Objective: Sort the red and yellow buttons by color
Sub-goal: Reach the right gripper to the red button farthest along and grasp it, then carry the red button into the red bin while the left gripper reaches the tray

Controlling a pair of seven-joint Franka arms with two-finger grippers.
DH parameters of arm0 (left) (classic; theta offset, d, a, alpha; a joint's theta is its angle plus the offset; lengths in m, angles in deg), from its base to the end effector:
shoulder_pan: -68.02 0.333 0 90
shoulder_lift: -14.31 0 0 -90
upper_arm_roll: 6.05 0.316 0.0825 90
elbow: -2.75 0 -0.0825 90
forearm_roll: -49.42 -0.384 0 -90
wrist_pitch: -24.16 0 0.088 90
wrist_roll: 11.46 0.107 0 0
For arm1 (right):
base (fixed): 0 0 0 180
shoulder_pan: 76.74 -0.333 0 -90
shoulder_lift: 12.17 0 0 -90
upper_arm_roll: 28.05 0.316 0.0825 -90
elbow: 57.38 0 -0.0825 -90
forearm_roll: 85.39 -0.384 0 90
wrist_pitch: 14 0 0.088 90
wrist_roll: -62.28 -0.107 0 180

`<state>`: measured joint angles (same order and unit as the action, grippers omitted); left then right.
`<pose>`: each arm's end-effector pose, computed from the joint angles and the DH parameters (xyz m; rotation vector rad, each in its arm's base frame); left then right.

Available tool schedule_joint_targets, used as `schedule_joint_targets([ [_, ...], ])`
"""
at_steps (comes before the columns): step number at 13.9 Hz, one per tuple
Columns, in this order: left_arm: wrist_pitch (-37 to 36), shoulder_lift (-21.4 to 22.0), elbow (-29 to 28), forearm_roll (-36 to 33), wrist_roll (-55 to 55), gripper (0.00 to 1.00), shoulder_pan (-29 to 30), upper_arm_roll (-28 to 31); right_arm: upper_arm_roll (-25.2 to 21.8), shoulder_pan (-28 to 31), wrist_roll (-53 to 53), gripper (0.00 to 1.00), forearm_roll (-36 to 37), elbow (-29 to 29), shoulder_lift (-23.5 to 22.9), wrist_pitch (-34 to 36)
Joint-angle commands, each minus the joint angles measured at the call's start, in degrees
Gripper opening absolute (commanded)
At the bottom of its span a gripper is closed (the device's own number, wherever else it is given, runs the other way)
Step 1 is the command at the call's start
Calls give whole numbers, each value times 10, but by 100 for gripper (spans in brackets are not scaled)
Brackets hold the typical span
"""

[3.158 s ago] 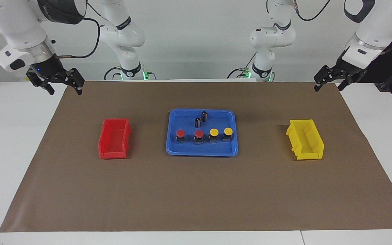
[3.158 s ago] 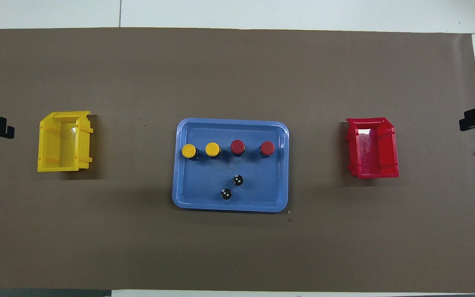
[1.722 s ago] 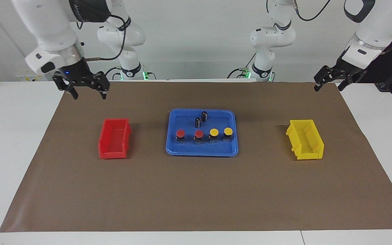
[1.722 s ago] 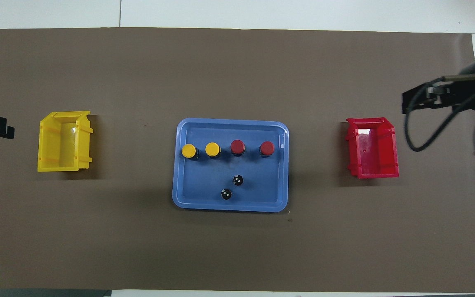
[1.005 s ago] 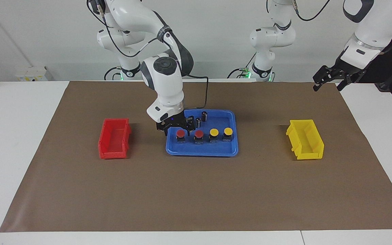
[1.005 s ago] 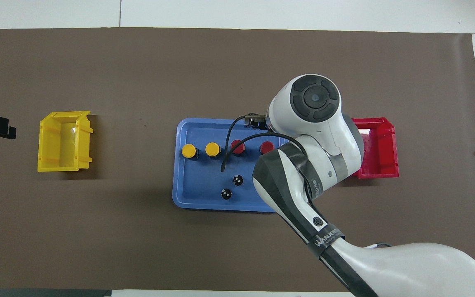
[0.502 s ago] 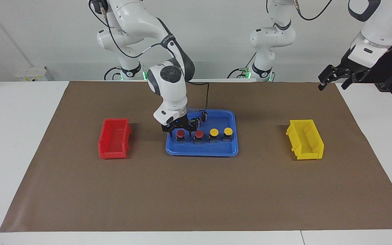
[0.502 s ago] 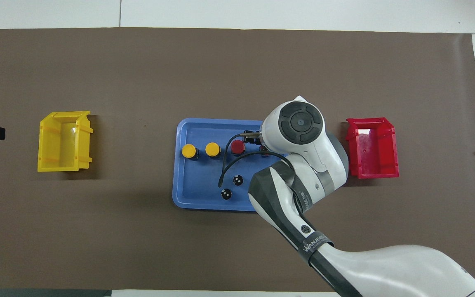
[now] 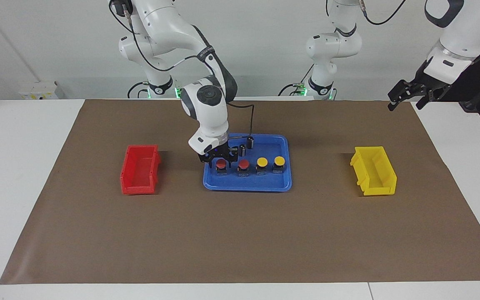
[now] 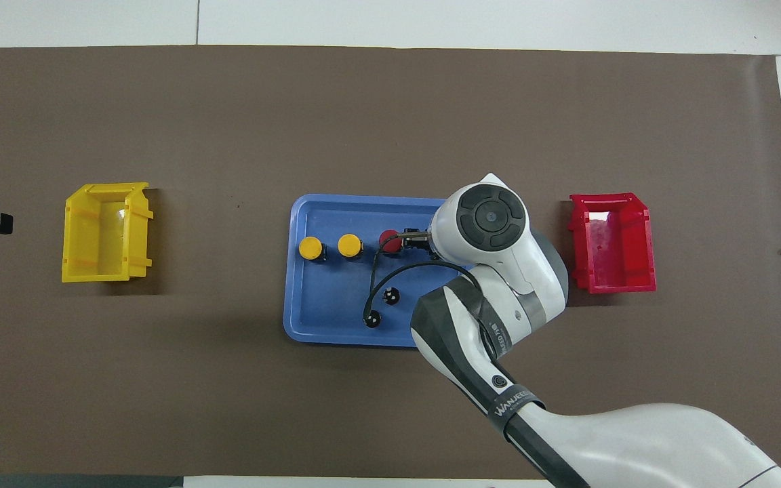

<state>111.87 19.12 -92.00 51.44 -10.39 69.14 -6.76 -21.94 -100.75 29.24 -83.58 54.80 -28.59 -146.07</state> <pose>0.5234 -0.0004 0.6274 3.1062 -0.0189 -0.0598 0.5331 0.3053 0.3372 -3.1025 0.0555 -0.0778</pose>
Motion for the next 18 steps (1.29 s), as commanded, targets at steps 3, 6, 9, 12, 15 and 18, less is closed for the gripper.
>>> schedule_joint_targets([
  [3,37,15,-22,-18,-7,100,-7,-5,-1,-4,0,24,6,0,12,2],
  [6,104,7,-63,-18,-81,99,-67,-8,-3,30,46,21,7,-122,10,137],
  [9,198,-37,-86,-17,-239,95,-171,-8,-3,126,165,21,-3,-134,56,205],
  [12,287,-105,-105,-18,-345,84,-247,-8,-3,234,306,21,-55,-71,103,233],
  [15,317,-144,-117,-18,-368,72,-277,-8,-3,287,368,22,-84,-5,128,203],
  [18,369,-146,-163,-17,-388,71,-300,-8,-3,299,374,22,-85,72,153,133],
])
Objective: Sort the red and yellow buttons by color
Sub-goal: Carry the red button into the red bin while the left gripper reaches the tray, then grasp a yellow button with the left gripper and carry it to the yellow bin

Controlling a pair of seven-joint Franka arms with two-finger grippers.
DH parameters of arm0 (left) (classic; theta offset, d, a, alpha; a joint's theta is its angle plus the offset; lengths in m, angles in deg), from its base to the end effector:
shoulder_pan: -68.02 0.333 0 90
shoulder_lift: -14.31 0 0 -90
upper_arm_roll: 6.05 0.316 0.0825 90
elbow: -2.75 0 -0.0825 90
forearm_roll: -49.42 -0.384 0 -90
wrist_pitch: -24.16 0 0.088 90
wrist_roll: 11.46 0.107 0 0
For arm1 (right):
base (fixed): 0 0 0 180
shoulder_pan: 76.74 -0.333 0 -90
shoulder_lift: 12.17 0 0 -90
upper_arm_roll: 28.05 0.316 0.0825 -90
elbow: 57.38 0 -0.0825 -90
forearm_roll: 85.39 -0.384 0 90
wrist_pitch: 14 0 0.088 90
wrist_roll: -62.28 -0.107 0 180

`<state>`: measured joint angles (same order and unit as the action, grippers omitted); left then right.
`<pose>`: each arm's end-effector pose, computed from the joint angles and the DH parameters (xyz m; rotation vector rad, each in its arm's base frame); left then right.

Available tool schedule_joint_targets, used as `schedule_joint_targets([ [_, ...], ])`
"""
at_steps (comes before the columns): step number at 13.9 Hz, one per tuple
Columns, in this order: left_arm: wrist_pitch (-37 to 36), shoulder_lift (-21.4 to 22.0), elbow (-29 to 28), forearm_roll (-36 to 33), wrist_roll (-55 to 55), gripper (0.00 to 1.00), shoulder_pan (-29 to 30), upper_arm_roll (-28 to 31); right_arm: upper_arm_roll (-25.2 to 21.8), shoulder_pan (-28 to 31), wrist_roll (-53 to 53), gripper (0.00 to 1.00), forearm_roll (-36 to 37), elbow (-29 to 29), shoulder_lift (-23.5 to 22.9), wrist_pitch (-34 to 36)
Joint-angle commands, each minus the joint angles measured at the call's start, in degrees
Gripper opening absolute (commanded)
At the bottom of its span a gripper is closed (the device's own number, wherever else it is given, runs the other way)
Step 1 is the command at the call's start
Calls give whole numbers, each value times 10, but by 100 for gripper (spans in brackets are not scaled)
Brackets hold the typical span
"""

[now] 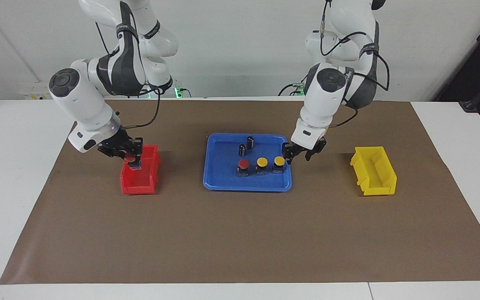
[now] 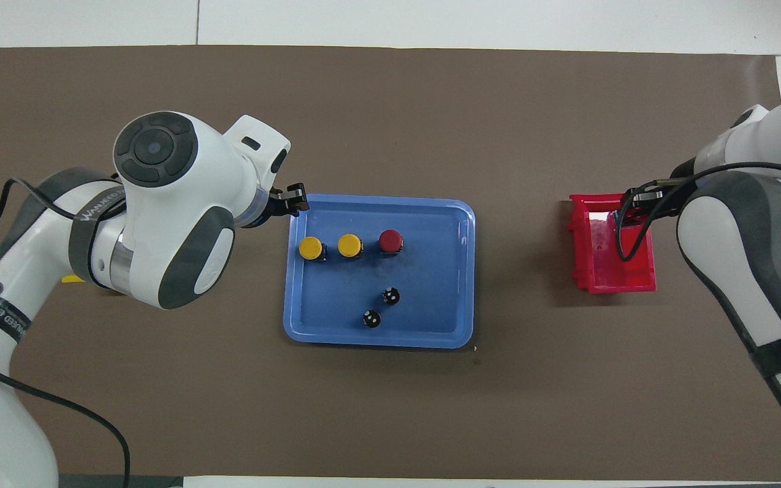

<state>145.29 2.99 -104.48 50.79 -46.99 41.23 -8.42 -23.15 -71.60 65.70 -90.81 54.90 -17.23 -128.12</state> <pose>0.5348 -0.2983 0.4128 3.0869 0.1917 0.0351 0.5710 0.0025 0.4261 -3.0459 -0.0217 0.0808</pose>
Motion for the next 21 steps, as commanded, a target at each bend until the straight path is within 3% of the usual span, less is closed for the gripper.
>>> schedule_joint_targets([
  [1,45,12,-44,-10,-23,71,-26,9,9,7,10,22,-13,94,48,-67],
  [5,47,17,-65,-10,-27,71,-43,8,9,7,31,22,-13,201,80,-171],
  [11,72,17,-85,-10,-27,71,-46,6,9,7,33,24,-13,241,76,-224],
  [12,75,16,-85,-10,-27,71,-46,6,9,7,33,27,-13,241,76,-224],
  [14,85,10,-85,-10,-27,71,-46,6,9,7,35,48,-13,240,76,-224],
  [17,88,4,-88,-10,-41,71,-55,7,8,8,51,56,-13,221,73,-205],
  [18,89,4,-88,-10,-42,66,-57,7,7,10,61,58,-13,203,69,-184],
  [19,89,4,-88,-10,-51,50,-59,7,6,11,64,58,-12,176,61,-157],
  [20,90,4,-88,-10,-71,10,-59,7,6,12,65,59,-8,147,52,-126],
  [21,96,3,-88,-10,-79,2,-58,7,6,15,65,60,-5,116,46,-96],
])
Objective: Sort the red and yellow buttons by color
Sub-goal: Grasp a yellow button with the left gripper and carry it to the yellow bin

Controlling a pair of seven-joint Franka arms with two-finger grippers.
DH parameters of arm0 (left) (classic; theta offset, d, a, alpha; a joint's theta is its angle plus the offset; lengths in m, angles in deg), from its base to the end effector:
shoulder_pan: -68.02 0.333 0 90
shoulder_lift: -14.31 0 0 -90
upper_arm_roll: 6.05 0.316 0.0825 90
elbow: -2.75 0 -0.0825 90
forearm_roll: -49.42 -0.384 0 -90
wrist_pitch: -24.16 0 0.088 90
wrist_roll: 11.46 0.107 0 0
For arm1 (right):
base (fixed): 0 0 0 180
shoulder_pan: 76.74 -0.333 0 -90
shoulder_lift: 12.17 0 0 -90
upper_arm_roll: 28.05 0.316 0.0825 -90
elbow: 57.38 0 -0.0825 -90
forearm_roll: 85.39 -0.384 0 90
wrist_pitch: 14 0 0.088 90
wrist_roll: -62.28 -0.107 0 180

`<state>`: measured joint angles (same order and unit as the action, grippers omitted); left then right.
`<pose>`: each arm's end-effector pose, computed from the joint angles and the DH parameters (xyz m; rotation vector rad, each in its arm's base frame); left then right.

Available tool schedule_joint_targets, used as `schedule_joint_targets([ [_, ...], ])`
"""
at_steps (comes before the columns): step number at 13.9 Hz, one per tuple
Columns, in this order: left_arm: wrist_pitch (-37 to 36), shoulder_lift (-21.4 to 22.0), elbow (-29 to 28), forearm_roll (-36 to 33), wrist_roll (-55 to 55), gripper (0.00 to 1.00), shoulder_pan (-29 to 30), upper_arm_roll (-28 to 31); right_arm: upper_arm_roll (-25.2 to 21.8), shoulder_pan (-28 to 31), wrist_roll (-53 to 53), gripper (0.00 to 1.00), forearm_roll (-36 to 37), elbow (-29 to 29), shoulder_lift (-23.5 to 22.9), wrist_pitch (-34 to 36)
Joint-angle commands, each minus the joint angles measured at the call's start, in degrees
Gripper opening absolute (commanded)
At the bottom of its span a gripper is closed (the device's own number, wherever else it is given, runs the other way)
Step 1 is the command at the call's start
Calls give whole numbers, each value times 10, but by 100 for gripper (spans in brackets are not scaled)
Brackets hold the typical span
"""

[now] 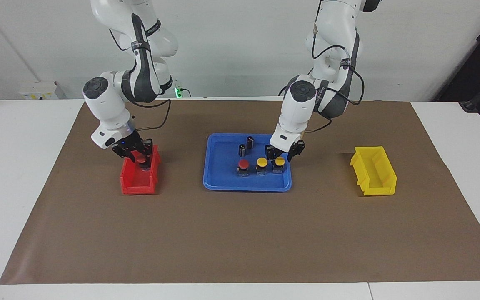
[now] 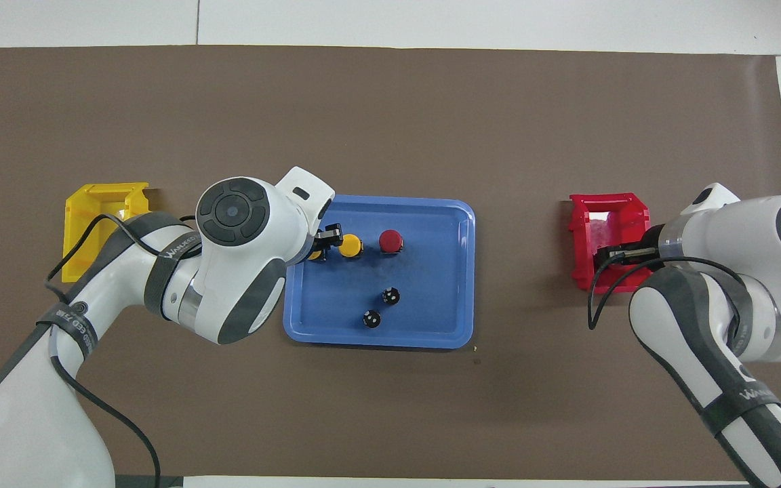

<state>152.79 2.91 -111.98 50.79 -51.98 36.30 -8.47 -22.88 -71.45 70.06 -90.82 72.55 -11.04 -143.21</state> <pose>0.4923 -0.3337 0.3637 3.0870 0.1961 0.0282 0.5161 0.0016 0.3679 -3.0682 -0.1136 -0.0185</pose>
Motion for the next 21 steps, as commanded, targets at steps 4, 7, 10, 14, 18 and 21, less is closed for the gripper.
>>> schedule_joint_targets([
  [4,-2,-4,26,-10,-28,2,-1,8,5,8,13,70,-4,-156,-34,141],
  [7,-150,8,115,-7,-18,2,11,12,8,-10,-20,82,-5,-257,-68,206],
  [10,-210,30,137,-33,44,1,52,29,8,-111,-155,87,8,-364,-117,229],
  [14,-243,57,127,-44,280,1,176,35,8,-265,-374,89,59,-372,-168,129],
  [18,-237,76,91,-44,343,2,275,34,8,-339,-455,86,108,-349,-228,47],
  [21,-171,105,21,-44,353,2,305,34,9,-344,-458,79,119,-331,-237,32],
])
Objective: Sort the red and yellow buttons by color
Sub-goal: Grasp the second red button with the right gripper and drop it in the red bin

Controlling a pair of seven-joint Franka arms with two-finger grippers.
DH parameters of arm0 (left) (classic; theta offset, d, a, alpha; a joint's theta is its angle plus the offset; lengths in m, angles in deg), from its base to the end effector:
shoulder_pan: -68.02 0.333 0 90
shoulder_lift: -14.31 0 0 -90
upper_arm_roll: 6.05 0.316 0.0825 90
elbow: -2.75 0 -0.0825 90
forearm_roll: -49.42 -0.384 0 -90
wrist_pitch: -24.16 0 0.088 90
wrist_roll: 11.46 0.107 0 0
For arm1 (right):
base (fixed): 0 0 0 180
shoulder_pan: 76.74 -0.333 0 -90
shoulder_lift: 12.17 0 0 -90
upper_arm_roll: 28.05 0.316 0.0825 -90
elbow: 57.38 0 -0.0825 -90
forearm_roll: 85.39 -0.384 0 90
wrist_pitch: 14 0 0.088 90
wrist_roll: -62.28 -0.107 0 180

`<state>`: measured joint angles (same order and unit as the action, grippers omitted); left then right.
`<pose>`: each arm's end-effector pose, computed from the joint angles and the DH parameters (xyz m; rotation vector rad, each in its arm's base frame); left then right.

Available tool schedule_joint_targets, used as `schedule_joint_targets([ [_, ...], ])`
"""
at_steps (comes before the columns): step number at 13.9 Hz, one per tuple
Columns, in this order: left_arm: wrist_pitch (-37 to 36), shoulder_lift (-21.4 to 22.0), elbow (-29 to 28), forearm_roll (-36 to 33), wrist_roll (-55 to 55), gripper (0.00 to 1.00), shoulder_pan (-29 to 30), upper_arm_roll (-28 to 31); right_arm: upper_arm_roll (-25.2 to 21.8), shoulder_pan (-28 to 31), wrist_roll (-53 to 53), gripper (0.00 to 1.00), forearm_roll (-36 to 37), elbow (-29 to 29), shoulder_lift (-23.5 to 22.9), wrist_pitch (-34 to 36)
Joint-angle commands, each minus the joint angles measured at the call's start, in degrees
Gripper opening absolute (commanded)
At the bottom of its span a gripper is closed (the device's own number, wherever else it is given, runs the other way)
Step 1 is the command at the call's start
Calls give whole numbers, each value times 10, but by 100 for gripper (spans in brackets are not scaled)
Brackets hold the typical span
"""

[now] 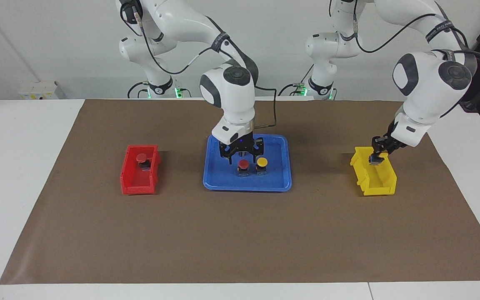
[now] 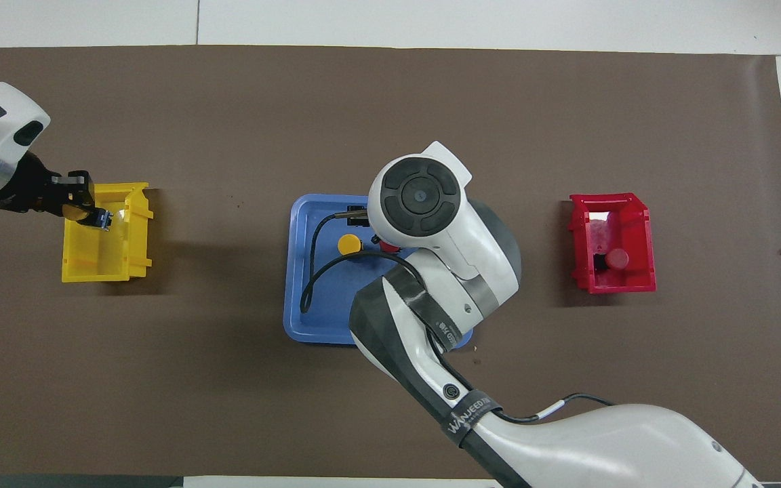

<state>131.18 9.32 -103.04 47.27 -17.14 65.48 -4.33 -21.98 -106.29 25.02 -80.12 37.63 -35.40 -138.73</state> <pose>0.5787 -0.0058 0.4691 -3.0962 -0.1125 0.0981 0.5572 0.3851 0.3868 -3.0976 -0.0131 -0.1791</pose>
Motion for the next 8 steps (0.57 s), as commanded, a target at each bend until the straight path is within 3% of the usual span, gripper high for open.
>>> schedule_joint_targets([
  [1,69,53,-100,-8,5,2,16,-8,-1,-7,-14,78,12,33,7,-26],
  [3,103,66,-144,-8,6,1,29,-8,-1,-14,-19,76,14,67,7,-72],
  [8,166,57,-195,-8,17,1,23,-8,-1,-15,-19,74,14,96,11,-81],
])
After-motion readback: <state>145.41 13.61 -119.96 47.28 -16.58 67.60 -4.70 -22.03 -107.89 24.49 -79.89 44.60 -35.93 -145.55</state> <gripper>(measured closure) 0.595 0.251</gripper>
